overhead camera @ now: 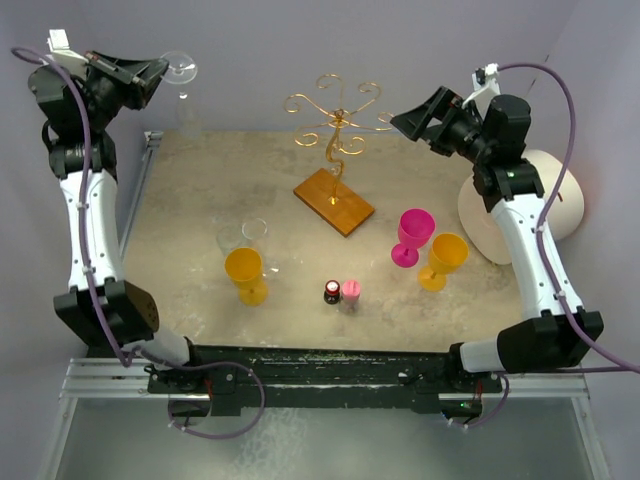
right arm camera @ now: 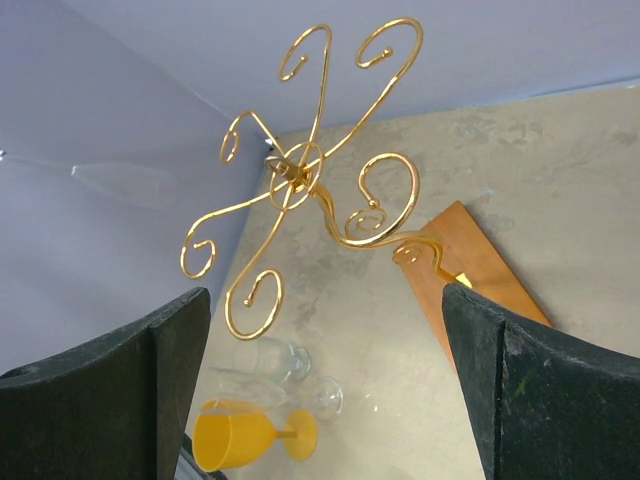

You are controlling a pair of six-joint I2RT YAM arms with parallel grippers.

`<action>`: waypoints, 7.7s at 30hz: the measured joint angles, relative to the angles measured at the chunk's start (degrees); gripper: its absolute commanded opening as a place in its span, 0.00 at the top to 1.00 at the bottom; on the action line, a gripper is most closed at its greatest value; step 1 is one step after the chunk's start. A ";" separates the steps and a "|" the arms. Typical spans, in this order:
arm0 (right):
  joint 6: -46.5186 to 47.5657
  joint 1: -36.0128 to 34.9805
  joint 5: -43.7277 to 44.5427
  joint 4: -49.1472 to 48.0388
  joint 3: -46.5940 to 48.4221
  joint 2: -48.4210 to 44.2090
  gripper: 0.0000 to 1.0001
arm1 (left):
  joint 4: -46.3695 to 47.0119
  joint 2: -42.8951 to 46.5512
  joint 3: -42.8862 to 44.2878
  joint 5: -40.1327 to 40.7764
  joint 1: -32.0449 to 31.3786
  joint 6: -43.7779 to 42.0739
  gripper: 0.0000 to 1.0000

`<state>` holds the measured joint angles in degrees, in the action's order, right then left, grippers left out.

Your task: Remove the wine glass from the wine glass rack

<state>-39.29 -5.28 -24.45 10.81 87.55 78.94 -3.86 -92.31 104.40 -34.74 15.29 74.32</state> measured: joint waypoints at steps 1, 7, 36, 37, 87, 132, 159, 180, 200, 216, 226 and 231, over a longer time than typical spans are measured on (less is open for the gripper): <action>0.22 -0.15 -0.48 -0.02 -0.04 0.31 0.00 | 0.11 2.60 -2.47 -0.85 0.85 0.13 1.00; 1.36 -3.76 -1.29 0.02 -0.15 1.53 0.00 | -0.24 13.03 -11.87 -4.94 1.99 1.05 1.00; -10.86 -17.18 -14.67 -18.32 -18.01 -0.79 0.01 | -17.05 37.57 -16.17 -7.74 -3.02 5.68 1.00; -11.93 -18.03 -14.78 -19.91 -18.16 -0.83 0.01 | -16.57 37.46 -16.17 -8.09 -3.41 6.34 1.00; -50.47 -32.04 1.25 -95.60 -40.28 2.03 0.73 | 28.96 34.69 -32.20 -9.94 -17.68 39.10 1.00; -37.48 -19.69 -4.13 -69.88 -47.06 -33.42 1.00 | 1.31 45.48 -31.45 4.07 -17.68 -6.62 0.01; 23.74 -19.69 -5.97 21.05 -18.47 -25.29 1.00 | -18.29 46.69 -19.82 20.79 -17.73 -40.50 0.01; 21.44 -29.20 26.49 49.16 2.21 -0.90 1.00 | -21.55 48.13 -19.82 29.75 -24.90 -54.47 0.01; 20.59 -29.73 29.29 50.80 -1.42 5.33 1.00 | -21.99 48.24 -19.76 32.30 -26.73 -59.14 0.01; 21.46 -29.88 29.57 48.37 -0.20 4.55 0.38 | -24.37 46.62 -17.94 31.95 -26.73 -57.72 0.01; 24.50 -26.10 30.23 42.75 4.07 -1.88 0.01 | -24.81 44.96 -18.49 30.86 -26.73 -53.62 0.01; 25.90 -15.10 29.44 38.99 4.28 -8.17 0.00 | -26.62 41.81 -18.53 29.79 -26.75 -51.19 0.01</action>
<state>-13.39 -20.38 4.99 49.80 91.83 70.76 -30.48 -50.50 85.86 -4.95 -11.46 23.14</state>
